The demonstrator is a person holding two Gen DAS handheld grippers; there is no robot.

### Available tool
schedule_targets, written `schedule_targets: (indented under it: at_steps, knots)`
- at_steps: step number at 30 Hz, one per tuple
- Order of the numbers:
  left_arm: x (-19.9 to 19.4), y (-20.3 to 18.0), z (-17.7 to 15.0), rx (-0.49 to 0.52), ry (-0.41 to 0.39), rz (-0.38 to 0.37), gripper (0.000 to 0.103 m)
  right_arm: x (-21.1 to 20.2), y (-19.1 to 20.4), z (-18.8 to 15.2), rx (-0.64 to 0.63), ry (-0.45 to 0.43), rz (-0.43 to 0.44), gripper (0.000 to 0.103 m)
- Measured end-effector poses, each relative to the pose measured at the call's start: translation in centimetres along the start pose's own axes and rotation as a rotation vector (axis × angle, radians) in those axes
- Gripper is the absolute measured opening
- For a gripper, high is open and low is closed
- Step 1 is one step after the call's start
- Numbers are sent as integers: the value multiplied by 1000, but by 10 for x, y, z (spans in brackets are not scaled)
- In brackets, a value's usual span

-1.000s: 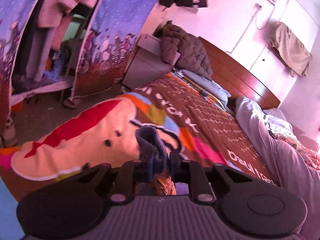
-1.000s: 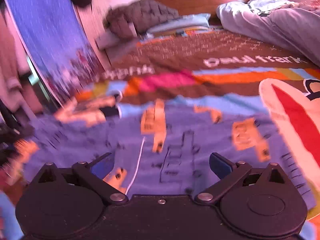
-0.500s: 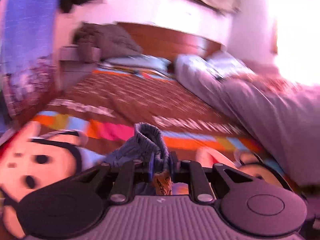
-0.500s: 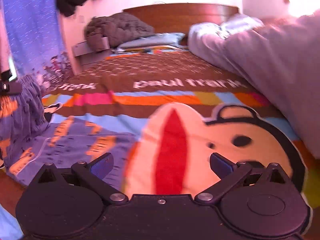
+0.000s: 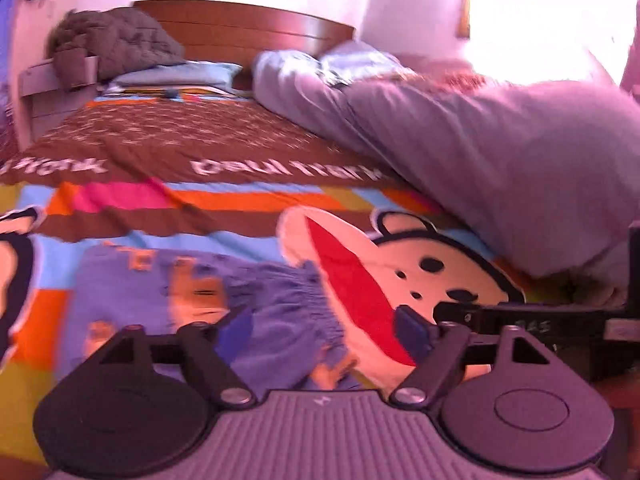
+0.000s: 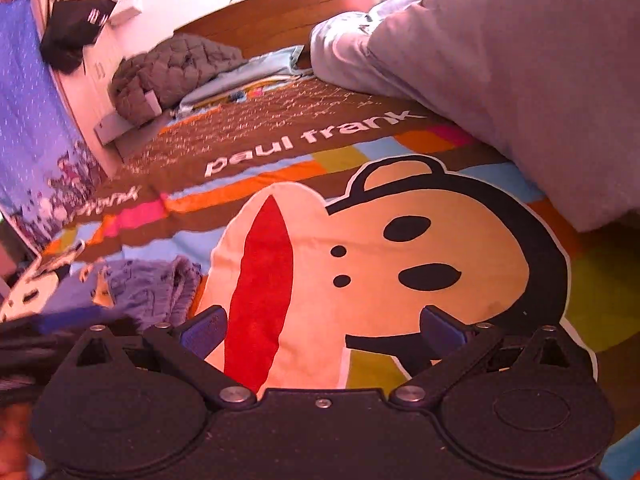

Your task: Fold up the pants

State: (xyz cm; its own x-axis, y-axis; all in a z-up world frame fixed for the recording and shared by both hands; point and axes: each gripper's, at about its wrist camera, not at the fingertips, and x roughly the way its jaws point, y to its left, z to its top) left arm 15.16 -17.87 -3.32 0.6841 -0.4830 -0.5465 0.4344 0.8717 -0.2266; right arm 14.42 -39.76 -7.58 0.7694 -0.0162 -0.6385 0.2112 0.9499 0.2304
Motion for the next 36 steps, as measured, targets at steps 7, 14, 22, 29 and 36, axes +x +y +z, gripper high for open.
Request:
schedule_targets:
  at_steps: [7, 14, 22, 29, 36]
  knots:
    - [-45, 83, -4, -145, -44, 245, 101, 8, 57, 13, -101, -21, 56, 102]
    - [-31, 156, -35, -428, 54, 194, 101, 53, 132, -11, -440, 119, -52, 102]
    - [-39, 171, -40, -475, 22, 153, 101, 35, 125, 14, -393, 106, -84, 102]
    - [-27, 159, -35, -440, 54, 179, 102, 69, 206, 19, -532, 24, 74, 102]
    - [-25, 158, -34, -427, 68, 189, 103, 104, 224, 6, -806, 25, 66, 102]
